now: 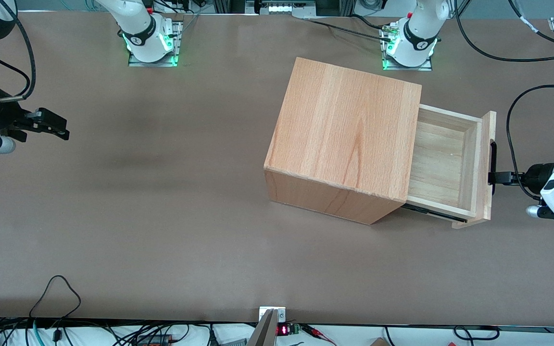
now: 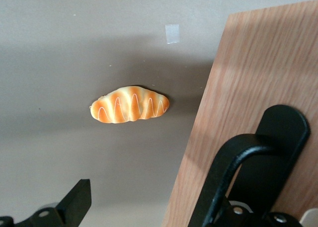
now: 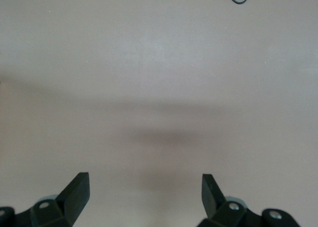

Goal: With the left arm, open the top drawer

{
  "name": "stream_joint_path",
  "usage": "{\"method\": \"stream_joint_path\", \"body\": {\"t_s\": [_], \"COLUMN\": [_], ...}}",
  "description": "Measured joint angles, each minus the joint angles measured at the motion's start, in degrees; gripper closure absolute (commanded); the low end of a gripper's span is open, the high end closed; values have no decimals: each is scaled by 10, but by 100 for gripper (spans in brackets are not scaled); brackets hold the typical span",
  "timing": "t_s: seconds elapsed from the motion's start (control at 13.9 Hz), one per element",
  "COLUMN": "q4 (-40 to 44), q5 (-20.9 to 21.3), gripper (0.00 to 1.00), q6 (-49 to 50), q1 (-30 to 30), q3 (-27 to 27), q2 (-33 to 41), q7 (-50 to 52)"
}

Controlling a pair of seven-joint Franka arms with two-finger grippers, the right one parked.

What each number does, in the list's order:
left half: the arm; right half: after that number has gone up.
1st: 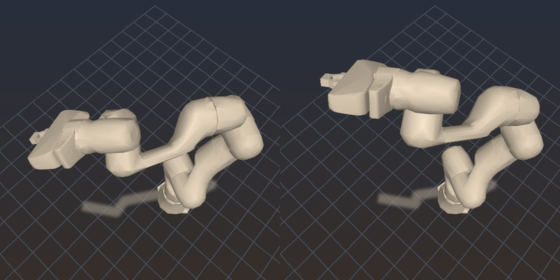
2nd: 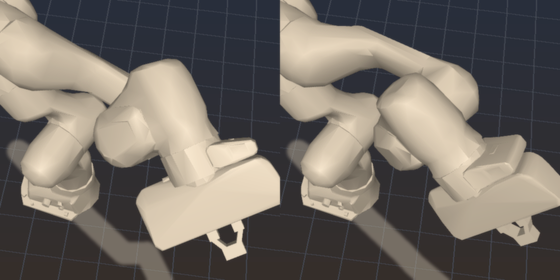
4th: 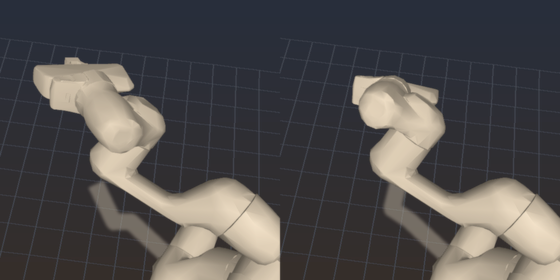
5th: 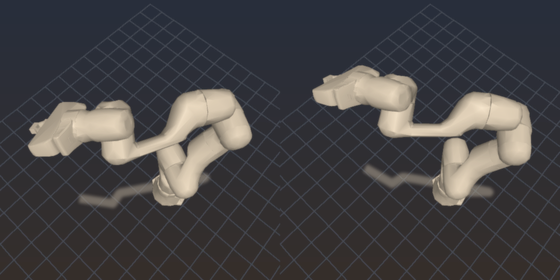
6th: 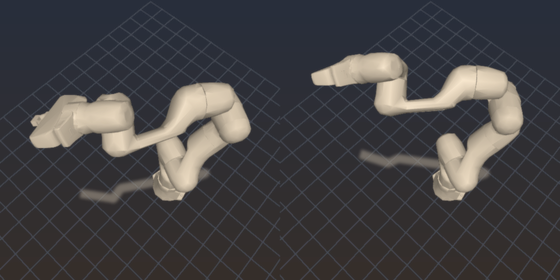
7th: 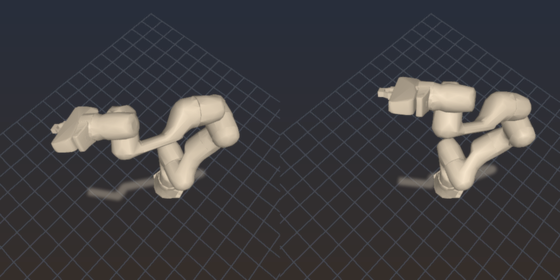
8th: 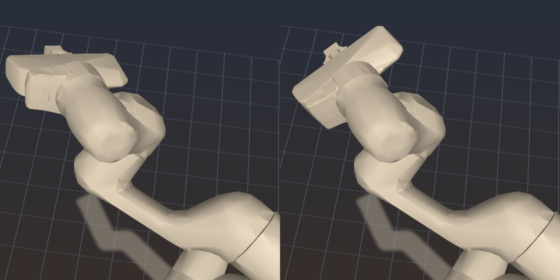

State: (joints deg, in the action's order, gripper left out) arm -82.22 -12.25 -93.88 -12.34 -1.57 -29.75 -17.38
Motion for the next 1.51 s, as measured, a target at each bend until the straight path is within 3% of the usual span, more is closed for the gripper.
{"method": "stream_joint_path", "body": {"t_s": [1.51], "q4": [24], "q5": [-1], "gripper": [0], "q6": [-8], "q1": [-11], "q3": [4], "q2": [-3], "q7": [-10]}}
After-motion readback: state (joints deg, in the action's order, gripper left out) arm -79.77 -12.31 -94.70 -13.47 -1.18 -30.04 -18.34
